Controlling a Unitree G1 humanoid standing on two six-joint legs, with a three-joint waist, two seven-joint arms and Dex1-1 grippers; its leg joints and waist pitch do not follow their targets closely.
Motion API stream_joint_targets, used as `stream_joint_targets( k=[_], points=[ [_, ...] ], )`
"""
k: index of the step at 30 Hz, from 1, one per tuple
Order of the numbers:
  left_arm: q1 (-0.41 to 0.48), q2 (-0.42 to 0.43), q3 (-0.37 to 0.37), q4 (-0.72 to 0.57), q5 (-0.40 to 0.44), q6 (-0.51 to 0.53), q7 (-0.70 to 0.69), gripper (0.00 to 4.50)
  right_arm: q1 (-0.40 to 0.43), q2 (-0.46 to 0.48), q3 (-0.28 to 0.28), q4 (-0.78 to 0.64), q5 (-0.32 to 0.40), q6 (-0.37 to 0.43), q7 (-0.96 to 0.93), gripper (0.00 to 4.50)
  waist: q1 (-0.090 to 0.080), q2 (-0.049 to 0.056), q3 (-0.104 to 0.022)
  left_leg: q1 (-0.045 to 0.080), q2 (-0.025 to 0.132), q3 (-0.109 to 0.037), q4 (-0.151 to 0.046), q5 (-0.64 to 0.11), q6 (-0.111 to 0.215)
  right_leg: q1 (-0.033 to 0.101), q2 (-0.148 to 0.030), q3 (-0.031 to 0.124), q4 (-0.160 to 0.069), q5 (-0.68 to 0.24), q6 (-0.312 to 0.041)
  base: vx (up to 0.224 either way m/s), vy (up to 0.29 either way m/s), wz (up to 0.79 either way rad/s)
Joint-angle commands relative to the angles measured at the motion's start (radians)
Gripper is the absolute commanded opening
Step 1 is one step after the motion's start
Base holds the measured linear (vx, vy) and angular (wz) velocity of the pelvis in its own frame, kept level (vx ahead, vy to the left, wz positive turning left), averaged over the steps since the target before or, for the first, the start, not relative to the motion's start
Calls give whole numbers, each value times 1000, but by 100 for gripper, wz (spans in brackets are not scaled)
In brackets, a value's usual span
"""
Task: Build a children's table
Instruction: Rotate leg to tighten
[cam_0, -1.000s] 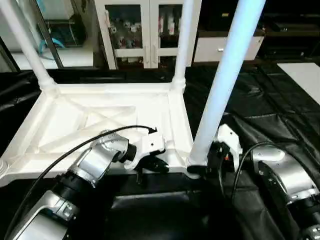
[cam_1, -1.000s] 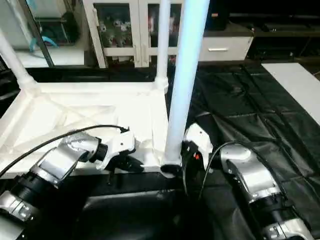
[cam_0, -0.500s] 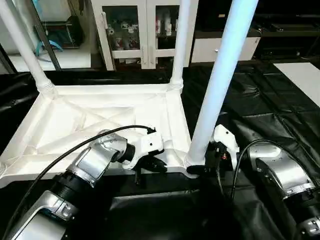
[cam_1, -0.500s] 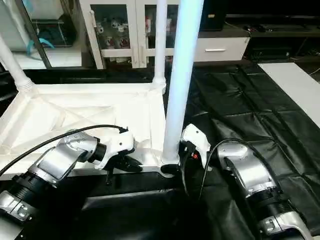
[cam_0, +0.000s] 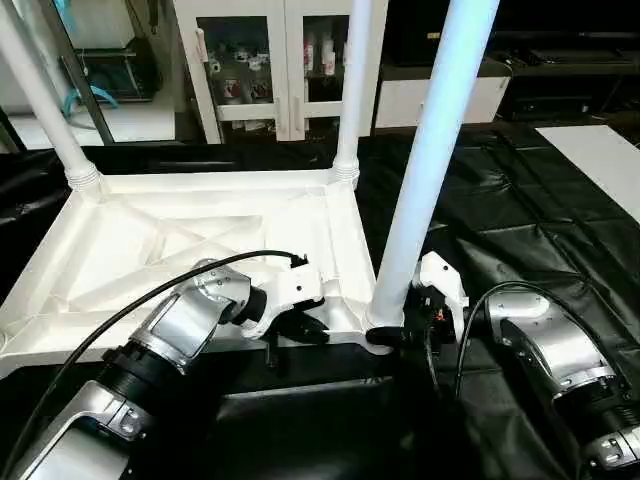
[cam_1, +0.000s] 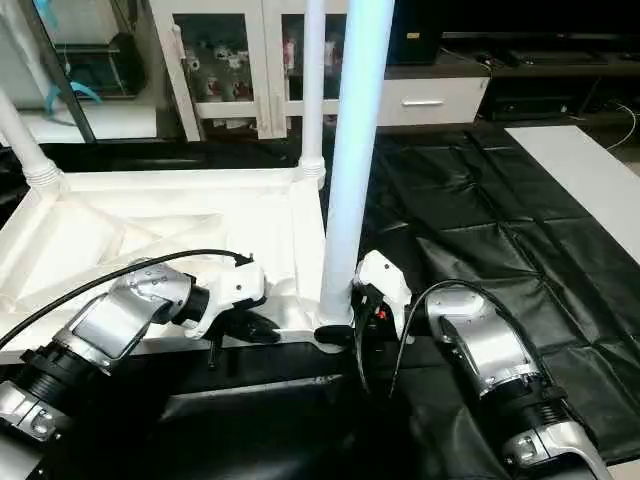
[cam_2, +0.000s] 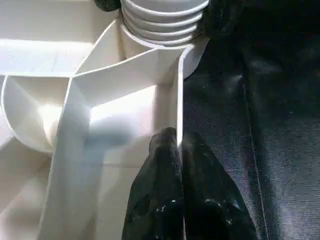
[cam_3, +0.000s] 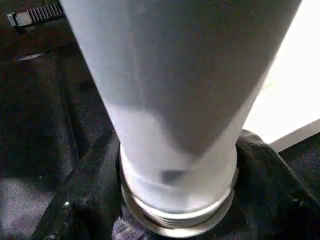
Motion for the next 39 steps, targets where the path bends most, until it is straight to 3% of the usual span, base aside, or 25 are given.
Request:
stream_joint_targets(
  k=[1, 8, 10, 11, 12, 13, 15, 17, 18, 21, 22, 23, 24, 26, 29, 31, 35, 36, 37, 38, 39],
  points=[
    [41, -7, -84, 31, 19, 16, -42, 0, -14, 14, -14, 5, -7, -2, -30, 273, 2, -5, -47, 10, 59, -28, -76, -315, 12, 28, -61, 40, -67, -309, -212, 0, 0, 0],
    [44, -9, -81, 33, 25, 20, -36, 0, -7, 37, -19, 39, -13, -26, -48, 272, -2, -4, -44, 10, 59, -31, -78, -338, 8, 26, -63, 40, -71, -344, -207, 0, 0, 0],
    [37, -21, -69, 44, 27, 28, -8, 0, -17, 73, -48, 72, -12, -34, -120, 272, -7, -7, -42, 9, 58, -31, -80, -359, 6, 24, -64, 40, -74, -378, -200, 0, 0, 0],
    [36, -23, -66, 46, 27, 29, -3, 0, -19, 79, -54, 78, -12, -35, -133, 272, -8, -5, -41, 9, 57, -34, -81, -369, -1, 25, -65, 39, -76, -408, -191, 0, 0, 0],
    [30, -38, -52, 61, 28, 31, 28, 0, -27, 97, -70, 99, -11, -40, -168, 272, -13, -11, -39, 6, 56, -37, -84, -383, -7, 26, -66, 37, -79, -445, -176, 0, 0, 0],
    [11, -82, -12, 109, 28, 38, 114, 0, -51, 142, -108, 160, -12, -50, -270, 272, -14, -10, -38, 6, 55, -39, -84, -392, -9, 25, -67, 36, -81, -472, -167, 0, 0, 0],
    [-5, -121, 22, 153, 26, 45, 189, 0, -69, 183, -135, 203, -15, -67, -353, 272, -17, -13, -37, 18, 50, -41, -80, -420, -26, 15, -70, 32, -94, -569, -139, 0, 0, 0],
    [-11, -137, 34, 170, 24, 49, 215, 0, -77, 204, -148, 218, -15, -71, -398, 272, -19, -12, -36, 11, 52, -47, -84, -432, -28, 19, -72, 28, -98, -586, -118, 0, 0, 0],
    [-17, -156, 42, 189, 25, 54, 244, 0, -86, 231, -162, 234, -16, -71, -448, 272, -20, -11, -35, 14, 52, -47, -85, -448, -27, 13, -70, 28, -101, -592, -107, 0, 0, 0],
    [-38, -218, 61, 248, 33, 64, 324, 0, -116, 304, -188, 294, -43, -80, -614, 271, -25, -11, -35, 21, 48, -47, -83, -471, -31, 4, -67, 27, -105, -594, -106, 0, 0, 0],
    [-40, -225, 62, 255, 36, 64, 333, 0, -119, 313, -192, 301, -45, -80, -635, 271, -28, -6, -35, 22, 48, -47, -83, -475, -33, 2, -67, 28, -106, -594, -108, 0, 0, 0],
    [-56, -254, 70, 291, 50, 63, 376, 0, -140, 354, -208, 340, -57, -80, -727, 271, -30, -9, -35, 22, 47, -48, -84, -479, -35, 2, -66, 27, -108, -592, -102, 0, 0, 0],
    [-64, -267, 75, 307, 55, 64, 395, 0, -150, 370, -212, 357, -65, -80, -766, 270, -33, -2, -35, 22, 46, -47, -83, -484, -36, -1, -66, 28, -107, -592, -103, 0, 0, 0],
    [-72, -276, 79, 322, 60, 66, 414, 0, -159, 385, -214, 373, -75, -81, -808, 270, -40, -4, -38, 21, 46, -48, -85, -485, -39, 3, -63, 27, -107, -565, -103, 0, 0, 0],
    [-110, -310, 95, 394, 82, 41, 511, 0, -191, 438, -249, 455, -106, -81, -1051, 270, -43, -3, -37, 22, 45, -48, -86, -498, -42, -1, -62, 27, -107, -552, -110, 0, 0, 0],
    [-126, -322, 105, 425, 90, 25, 548, 0, -197, 455, -260, 482, -137, -96, -1175, 270, -44, -1, -35, 29, 44, -48, -86, -536, -47, -8, -61, 24, -114, -577, -94, 0, 0, 0],
    [-141, -324, 116, 445, 93, 14, 560, 0, -213, 466, -262, 508, -163, -126, -1234, 270, -42, 0, -37, 23, 46, -51, -94, -535, -44, -2, -60, 27, -111, -524, -90, 0, 0, 0],
    [-142, -324, 119, 447, 94, 13, 560, 0, -217, 467, -271, 511, -157, -140, -1232, 270, -41, 6, -37, 24, 46, -51, -95, -539, -46, -2, -60, 27, -109, -515, -93, 0, 0, 0],
    [-144, -323, 122, 452, 96, 9, 561, 0, -225, 473, -289, 517, -141, -161, -1225, 270, -43, 1, -38, 22, 45, -49, -94, -542, -44, -3, -61, 29, -109, -505, -96, 0, 0, 0],
    [-140, -314, 123, 456, 98, 1, 555, 0, -235, 476, -296, 506, -127, -216, -1185, 270, -40, 2, -39, 21, 45, -48, -95, -529, -41, -1, -62, 31, -108, -490, -103, 0, 0, 0],
    [-140, -314, 123, 456, 98, 1, 555, 0, -235, 476, -296, 506, -127, -216, -1185, 270, -39, 2, -40, 20, 46, -48, -94, -519, -38, 0, -63, 32, -107, -479, -107, 0, 0, 0]
  ],
)
